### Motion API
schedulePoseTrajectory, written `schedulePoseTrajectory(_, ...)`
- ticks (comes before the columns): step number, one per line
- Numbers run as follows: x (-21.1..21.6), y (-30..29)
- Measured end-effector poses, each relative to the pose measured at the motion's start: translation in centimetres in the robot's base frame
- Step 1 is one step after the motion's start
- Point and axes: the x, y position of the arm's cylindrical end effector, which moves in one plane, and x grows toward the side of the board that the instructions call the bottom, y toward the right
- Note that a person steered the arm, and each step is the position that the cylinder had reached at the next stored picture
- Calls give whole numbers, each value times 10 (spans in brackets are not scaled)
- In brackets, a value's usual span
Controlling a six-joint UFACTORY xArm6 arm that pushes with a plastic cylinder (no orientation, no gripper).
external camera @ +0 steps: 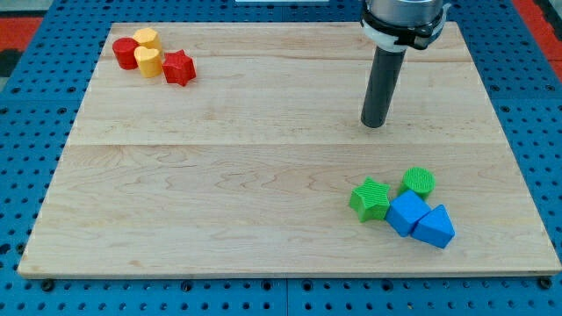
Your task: Point your arm at red star
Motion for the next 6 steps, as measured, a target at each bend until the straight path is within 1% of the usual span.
schedulePoseTrajectory(1, -4, 0)
schedulePoseTrajectory(2, -27, 0)
schedulePoseTrajectory(4, -105, -9)
schedulePoseTrajectory(5, -137, -32)
schedulePoseTrajectory(6, -159, -77)
